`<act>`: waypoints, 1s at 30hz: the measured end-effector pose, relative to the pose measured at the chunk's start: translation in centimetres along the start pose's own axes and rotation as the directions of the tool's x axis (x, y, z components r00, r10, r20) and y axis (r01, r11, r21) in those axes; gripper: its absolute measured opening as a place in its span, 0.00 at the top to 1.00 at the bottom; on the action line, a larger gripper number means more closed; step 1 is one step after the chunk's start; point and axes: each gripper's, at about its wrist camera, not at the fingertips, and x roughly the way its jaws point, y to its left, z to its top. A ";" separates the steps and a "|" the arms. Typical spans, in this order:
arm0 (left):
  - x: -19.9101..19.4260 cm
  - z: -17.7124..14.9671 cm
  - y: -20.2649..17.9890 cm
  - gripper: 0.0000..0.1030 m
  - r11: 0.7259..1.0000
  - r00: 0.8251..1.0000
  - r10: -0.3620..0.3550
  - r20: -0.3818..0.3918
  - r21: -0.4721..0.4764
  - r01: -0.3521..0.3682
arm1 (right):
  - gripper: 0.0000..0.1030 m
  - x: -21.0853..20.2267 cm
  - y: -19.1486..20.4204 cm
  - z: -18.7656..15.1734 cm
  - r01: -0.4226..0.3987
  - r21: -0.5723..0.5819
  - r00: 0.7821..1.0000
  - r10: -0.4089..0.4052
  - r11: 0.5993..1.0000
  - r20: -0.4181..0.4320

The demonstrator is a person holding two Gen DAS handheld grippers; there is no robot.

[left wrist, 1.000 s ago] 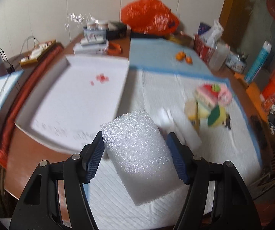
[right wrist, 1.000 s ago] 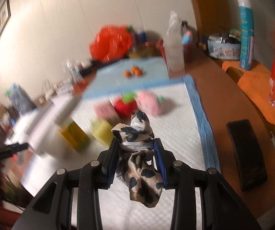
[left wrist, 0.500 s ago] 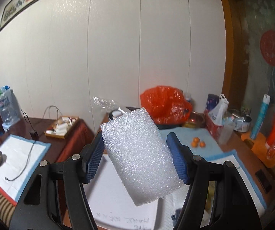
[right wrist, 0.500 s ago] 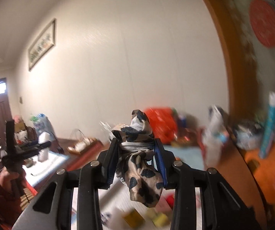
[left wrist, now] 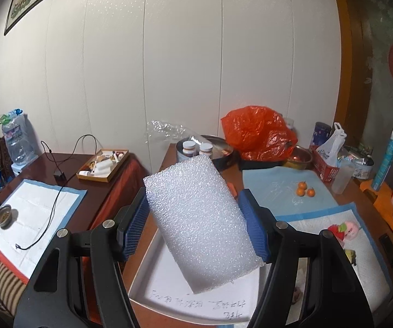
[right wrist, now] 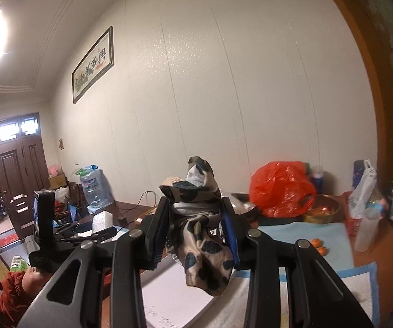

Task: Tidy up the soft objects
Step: 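Carry the cloth and foam block to the white tray and release both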

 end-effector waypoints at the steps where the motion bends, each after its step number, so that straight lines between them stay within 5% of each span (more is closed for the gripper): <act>1: 0.2 -0.1 0.2 0.36 1.000 1.000 0.002 -0.004 0.002 -0.002 | 0.65 0.7 0.3 -0.2 -0.006 0.004 1.000 0.006 1.000 -0.011; 13: 7.9 -3.6 1.8 0.36 1.000 0.985 -0.009 -0.175 0.009 0.010 | 0.65 10.7 2.9 -6.0 -0.020 0.025 0.968 0.026 0.999 -0.249; 17: 11.9 -6.0 2.3 0.35 0.999 0.959 -0.031 -0.282 -0.014 0.029 | 0.65 14.1 3.1 -10.3 -0.014 0.076 0.925 0.042 0.997 -0.379; 21: 16.0 -9.0 3.1 0.35 0.997 0.914 -0.062 -0.401 -0.074 0.035 | 0.65 17.4 3.5 -14.8 0.010 0.082 0.877 0.031 0.997 -0.480; 25: 18.1 -10.9 3.9 0.34 0.996 0.884 -0.037 -0.467 -0.093 -0.008 | 0.63 20.6 3.8 -18.6 0.033 0.099 0.820 0.030 0.995 -0.572; 29: 18.1 -10.8 5.2 0.10 0.992 0.900 -0.058 -0.432 -0.126 0.003 | 0.61 21.8 4.5 -19.8 0.030 0.084 0.794 0.027 0.996 -0.608; 30: 18.1 -10.6 5.5 0.01 0.992 0.905 -0.049 -0.423 -0.130 -0.007 | 0.47 22.0 4.9 -19.8 0.024 0.080 0.793 0.030 0.996 -0.609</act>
